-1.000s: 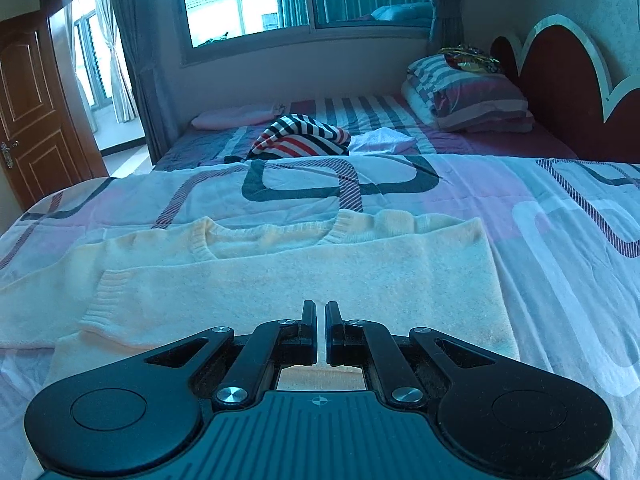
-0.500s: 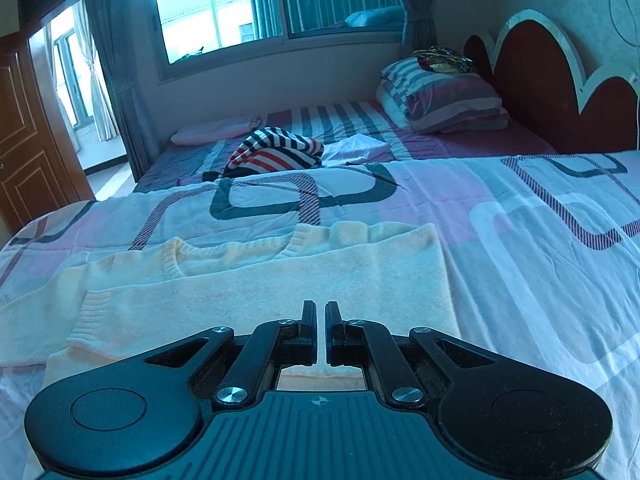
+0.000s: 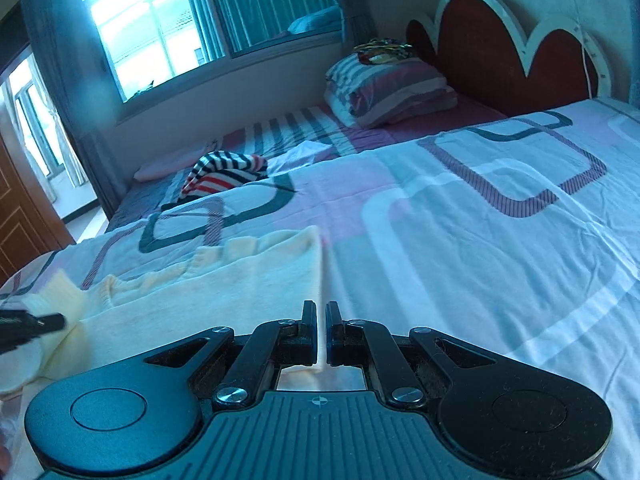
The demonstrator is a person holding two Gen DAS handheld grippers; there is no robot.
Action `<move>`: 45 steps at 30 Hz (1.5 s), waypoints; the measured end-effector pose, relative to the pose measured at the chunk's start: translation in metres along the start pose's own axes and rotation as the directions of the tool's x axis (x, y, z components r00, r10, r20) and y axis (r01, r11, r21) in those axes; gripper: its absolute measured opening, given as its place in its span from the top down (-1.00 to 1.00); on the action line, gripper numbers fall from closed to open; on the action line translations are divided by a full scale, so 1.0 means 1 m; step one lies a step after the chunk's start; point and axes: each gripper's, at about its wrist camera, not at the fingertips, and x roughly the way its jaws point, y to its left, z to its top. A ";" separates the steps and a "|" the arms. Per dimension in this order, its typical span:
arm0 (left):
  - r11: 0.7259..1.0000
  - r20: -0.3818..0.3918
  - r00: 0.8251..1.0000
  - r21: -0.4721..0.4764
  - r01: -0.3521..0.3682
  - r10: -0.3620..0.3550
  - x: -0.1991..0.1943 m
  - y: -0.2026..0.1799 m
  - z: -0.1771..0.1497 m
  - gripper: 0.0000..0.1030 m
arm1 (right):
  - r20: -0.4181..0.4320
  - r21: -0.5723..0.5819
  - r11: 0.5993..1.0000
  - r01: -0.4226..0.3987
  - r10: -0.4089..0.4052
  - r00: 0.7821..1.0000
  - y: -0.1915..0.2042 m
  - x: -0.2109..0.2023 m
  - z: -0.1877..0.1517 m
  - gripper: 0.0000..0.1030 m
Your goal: Fold small clothes
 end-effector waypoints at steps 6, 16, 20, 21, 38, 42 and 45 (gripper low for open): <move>0.987 -0.055 0.998 0.159 -0.014 0.023 0.033 -0.073 -0.025 0.92 | -0.005 0.041 0.999 -0.011 0.011 1.000 -0.029 -0.005 0.003 0.94; 0.966 0.113 0.993 0.247 -0.071 0.044 -0.016 -0.059 -0.051 -0.56 | -0.009 0.030 0.982 -0.188 0.189 0.982 -0.006 0.012 0.008 -0.36; 0.962 0.147 0.960 0.101 -0.255 0.239 -0.047 0.014 -0.061 -0.56 | -0.063 -0.002 0.958 -0.288 0.287 0.956 0.030 0.031 0.004 -0.36; 0.956 0.138 0.952 0.067 -0.284 0.273 -0.051 0.031 -0.063 -0.56 | -0.079 -0.002 0.952 -0.307 0.306 0.949 0.038 0.038 0.002 -0.36; 0.957 0.105 0.954 0.038 -0.287 0.282 -0.054 0.093 -0.073 -0.19 | -0.033 -0.069 0.963 -0.260 0.258 0.966 0.087 0.043 0.016 0.91; 0.961 0.099 0.958 0.035 -0.273 0.268 -0.051 0.095 -0.070 0.01 | -0.030 -0.072 0.977 -0.202 0.201 0.979 0.063 0.035 0.020 0.91; 0.965 0.096 0.962 0.031 -0.260 0.256 -0.051 0.095 -0.069 0.16 | -0.037 -0.063 0.984 -0.169 0.167 0.985 0.052 0.036 0.017 0.91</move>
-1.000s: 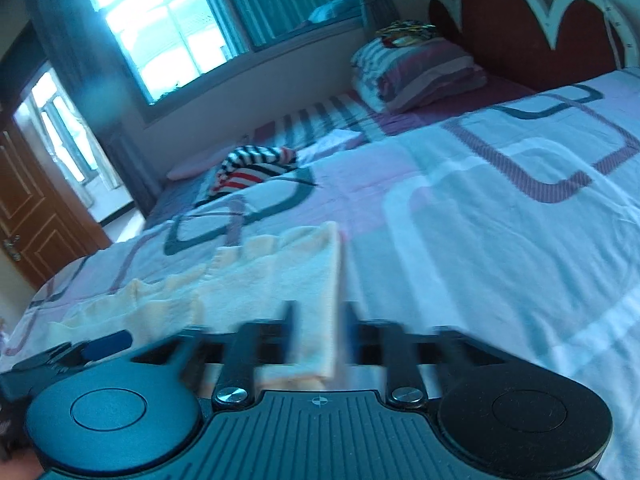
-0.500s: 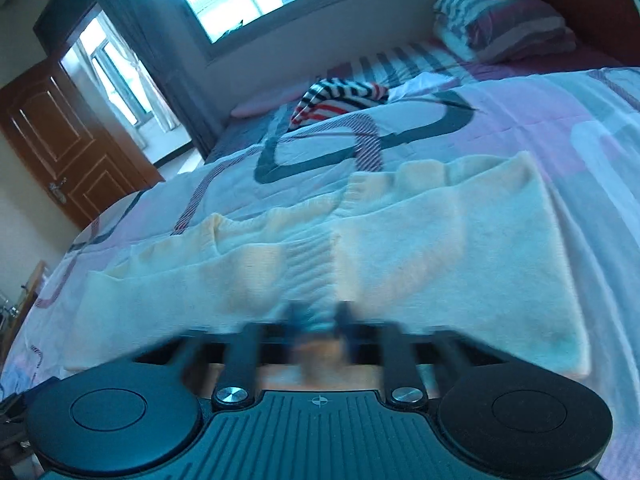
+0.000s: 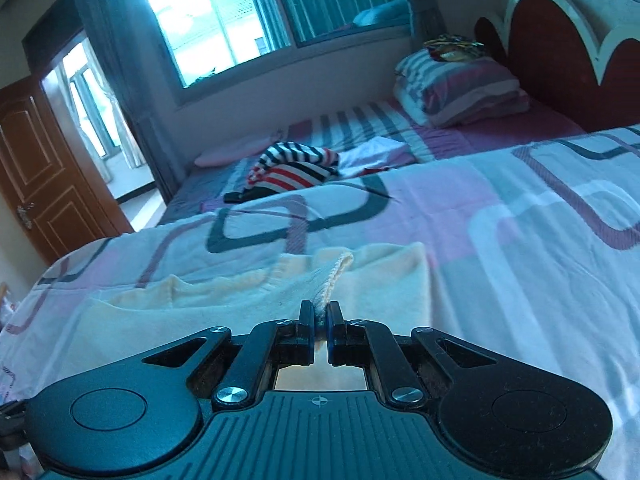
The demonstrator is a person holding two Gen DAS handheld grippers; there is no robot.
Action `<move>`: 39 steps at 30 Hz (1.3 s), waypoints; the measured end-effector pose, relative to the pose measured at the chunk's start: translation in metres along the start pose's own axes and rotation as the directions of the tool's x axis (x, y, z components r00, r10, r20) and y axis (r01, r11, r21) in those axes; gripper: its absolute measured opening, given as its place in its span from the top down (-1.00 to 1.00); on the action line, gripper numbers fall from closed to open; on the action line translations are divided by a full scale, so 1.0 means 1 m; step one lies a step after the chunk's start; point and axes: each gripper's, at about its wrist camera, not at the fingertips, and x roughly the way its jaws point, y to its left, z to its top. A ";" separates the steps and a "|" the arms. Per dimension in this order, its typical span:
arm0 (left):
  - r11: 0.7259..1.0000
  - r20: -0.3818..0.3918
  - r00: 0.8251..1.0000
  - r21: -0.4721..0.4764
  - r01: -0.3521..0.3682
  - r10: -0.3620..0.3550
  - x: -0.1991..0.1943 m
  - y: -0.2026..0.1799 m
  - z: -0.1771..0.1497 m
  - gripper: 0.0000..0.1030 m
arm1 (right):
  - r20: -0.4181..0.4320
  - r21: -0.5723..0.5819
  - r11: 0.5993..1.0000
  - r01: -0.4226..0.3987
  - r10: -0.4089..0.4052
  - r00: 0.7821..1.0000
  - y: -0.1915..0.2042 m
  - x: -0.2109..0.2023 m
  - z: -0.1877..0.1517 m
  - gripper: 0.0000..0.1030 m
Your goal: Fold small clothes
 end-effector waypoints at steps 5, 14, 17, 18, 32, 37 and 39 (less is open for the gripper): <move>1.000 -0.007 1.000 -0.009 0.008 -0.008 0.000 0.001 0.000 0.24 | 0.007 0.025 1.000 0.013 -0.013 1.000 -0.012 -0.010 -0.005 0.91; 1.000 -0.029 0.999 0.004 0.016 -0.015 0.001 0.003 0.002 0.20 | -0.033 0.047 0.998 0.037 -0.035 0.999 -0.029 -0.003 -0.019 0.90; 1.000 -0.074 0.997 0.023 -0.007 0.008 -0.006 0.004 0.008 -0.10 | -0.091 0.031 0.998 0.063 -0.060 0.994 -0.034 0.011 -0.024 0.90; 0.999 -0.053 0.998 0.032 -0.023 0.025 -0.016 0.004 0.011 -0.27 | -0.109 0.018 0.995 0.097 -0.094 0.990 -0.035 0.013 -0.025 0.90; 0.982 -0.056 0.989 0.118 0.146 -0.140 0.023 -0.049 0.015 -0.50 | -0.085 -0.181 0.983 0.022 -0.037 0.996 0.020 0.033 -0.049 0.90; 0.992 -0.001 0.996 0.095 0.088 -0.089 0.017 -0.038 0.043 -0.50 | -0.045 -0.127 0.991 0.052 -0.058 0.997 -0.004 0.028 -0.033 0.90; 0.991 0.029 0.994 0.090 0.103 -0.106 0.027 -0.042 0.064 -0.52 | -0.039 -0.119 0.993 -0.003 -0.002 0.999 0.011 0.040 -0.023 0.90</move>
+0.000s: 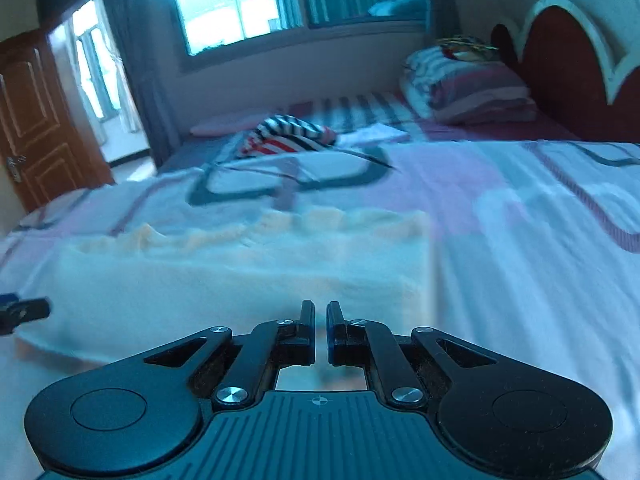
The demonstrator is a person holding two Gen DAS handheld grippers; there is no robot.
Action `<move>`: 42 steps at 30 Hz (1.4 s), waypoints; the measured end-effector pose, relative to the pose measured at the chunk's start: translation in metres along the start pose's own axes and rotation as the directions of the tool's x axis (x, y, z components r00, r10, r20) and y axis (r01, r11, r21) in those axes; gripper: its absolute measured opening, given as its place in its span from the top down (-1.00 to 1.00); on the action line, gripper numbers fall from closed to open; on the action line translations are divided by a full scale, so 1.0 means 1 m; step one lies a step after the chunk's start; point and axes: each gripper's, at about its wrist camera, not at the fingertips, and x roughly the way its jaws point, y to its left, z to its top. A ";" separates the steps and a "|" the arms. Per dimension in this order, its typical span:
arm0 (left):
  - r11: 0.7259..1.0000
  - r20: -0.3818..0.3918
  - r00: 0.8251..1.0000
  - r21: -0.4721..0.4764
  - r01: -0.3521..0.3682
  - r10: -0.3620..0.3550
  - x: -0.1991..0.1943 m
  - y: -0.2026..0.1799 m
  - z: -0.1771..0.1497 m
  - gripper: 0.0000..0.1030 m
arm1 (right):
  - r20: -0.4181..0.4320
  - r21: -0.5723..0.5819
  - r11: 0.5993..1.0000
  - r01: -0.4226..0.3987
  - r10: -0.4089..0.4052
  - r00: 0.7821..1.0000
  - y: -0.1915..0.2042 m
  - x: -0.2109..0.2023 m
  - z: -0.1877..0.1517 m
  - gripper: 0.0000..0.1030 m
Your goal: Fold small clothes
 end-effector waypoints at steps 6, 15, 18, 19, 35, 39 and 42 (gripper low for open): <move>0.998 -0.067 0.998 0.060 -0.013 0.017 0.069 -0.004 0.021 -0.52 | -0.043 -0.068 0.990 -0.127 0.124 0.991 0.062 0.051 0.015 0.90; 0.999 -0.022 0.999 -0.035 0.038 -0.039 0.028 0.005 0.010 -0.57 | -0.013 0.005 0.998 0.055 -0.055 0.998 0.011 0.041 0.020 0.90; 0.994 -0.036 0.994 -0.021 0.104 -0.104 0.021 -0.031 -0.002 -0.58 | -0.012 -0.032 0.999 -0.033 0.033 0.999 0.029 0.030 0.015 0.90; 0.993 -0.052 0.992 -0.006 0.115 -0.116 0.022 -0.041 -0.006 -0.58 | -0.019 -0.051 0.997 -0.058 0.058 0.998 0.036 0.028 0.011 0.90; 1.000 -0.071 0.997 0.030 -0.010 0.012 -0.003 -0.033 -0.028 -0.58 | 0.007 -0.029 0.998 0.051 -0.051 0.999 -0.001 -0.018 -0.007 0.90; 0.999 -0.065 0.998 0.043 0.006 -0.003 -0.005 -0.046 -0.031 -0.58 | -0.019 -0.069 0.997 -0.021 0.019 1.000 0.025 -0.014 -0.017 0.90; 0.998 -0.099 0.995 0.069 -0.010 0.017 0.003 -0.049 -0.039 -0.63 | -0.049 -0.099 0.995 -0.010 0.005 0.999 0.030 -0.005 -0.026 0.90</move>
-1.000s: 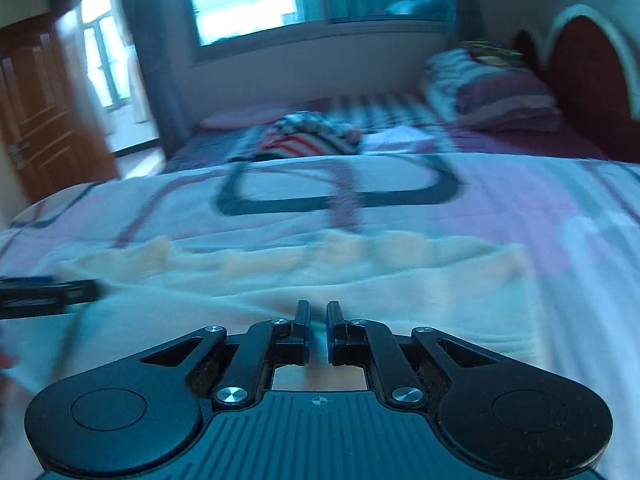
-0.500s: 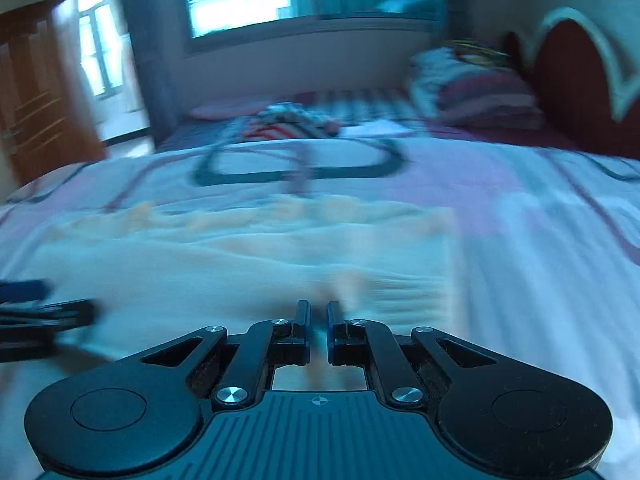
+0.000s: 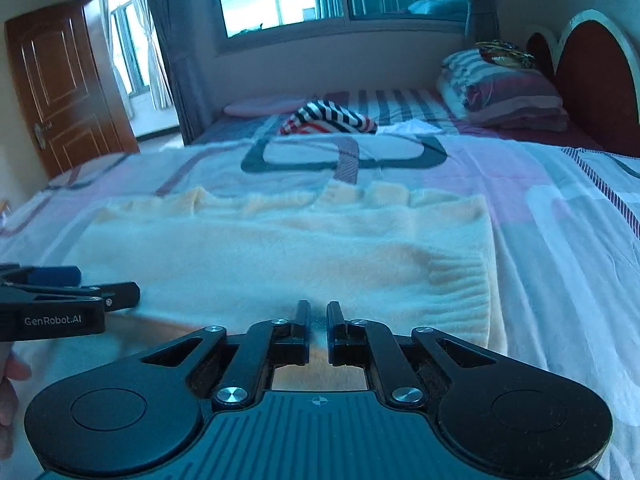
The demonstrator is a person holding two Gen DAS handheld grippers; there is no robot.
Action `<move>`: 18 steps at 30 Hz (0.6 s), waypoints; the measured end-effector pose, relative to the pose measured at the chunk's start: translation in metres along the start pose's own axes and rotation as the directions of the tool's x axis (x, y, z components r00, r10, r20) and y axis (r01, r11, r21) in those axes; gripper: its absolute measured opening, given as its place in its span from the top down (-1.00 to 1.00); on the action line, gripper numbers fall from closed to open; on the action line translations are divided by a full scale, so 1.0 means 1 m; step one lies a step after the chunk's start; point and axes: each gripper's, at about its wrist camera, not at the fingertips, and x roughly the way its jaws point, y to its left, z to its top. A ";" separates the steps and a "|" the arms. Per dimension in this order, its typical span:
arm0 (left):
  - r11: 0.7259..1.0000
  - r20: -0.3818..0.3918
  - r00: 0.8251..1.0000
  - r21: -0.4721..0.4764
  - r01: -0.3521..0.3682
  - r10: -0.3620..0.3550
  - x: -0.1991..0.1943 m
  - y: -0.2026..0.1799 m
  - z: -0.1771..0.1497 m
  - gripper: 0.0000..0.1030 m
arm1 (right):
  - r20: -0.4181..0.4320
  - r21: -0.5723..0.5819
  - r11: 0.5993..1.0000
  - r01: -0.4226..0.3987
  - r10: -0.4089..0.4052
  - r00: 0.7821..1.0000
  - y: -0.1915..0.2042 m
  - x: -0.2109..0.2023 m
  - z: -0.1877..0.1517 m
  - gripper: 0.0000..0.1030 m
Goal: Fold small clothes
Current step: 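Smooth the folded sweater strip flat with both open grippers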
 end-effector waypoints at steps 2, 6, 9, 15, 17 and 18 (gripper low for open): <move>1.000 -0.003 1.000 -0.013 0.003 -0.003 -0.003 0.007 -0.003 -0.62 | 0.005 0.042 0.999 0.028 -0.028 1.000 -0.015 -0.001 -0.003 0.90; 0.998 0.042 0.998 -0.016 -0.056 0.057 -0.014 0.014 -0.006 -0.58 | 0.028 0.118 0.989 0.089 -0.093 0.995 -0.046 -0.016 0.000 0.90; 0.997 -0.009 0.999 -0.053 -0.054 0.054 -0.003 0.015 -0.005 -0.61 | 0.005 0.092 0.990 0.111 -0.112 0.994 -0.049 -0.016 -0.001 0.90; 0.998 -0.009 0.998 0.000 -0.063 0.063 -0.006 0.007 -0.009 -0.62 | 0.008 0.086 0.991 0.106 -0.107 0.994 -0.050 -0.024 -0.003 0.90; 0.998 -0.004 0.998 -0.018 -0.056 0.056 -0.008 0.010 -0.011 -0.62 | 0.002 0.084 0.992 0.095 -0.095 0.995 -0.052 -0.023 -0.006 0.90; 0.998 -0.004 0.998 -0.021 -0.055 0.055 -0.009 0.011 -0.011 -0.62 | 0.001 0.086 0.992 0.093 -0.093 0.996 -0.053 -0.025 -0.005 0.90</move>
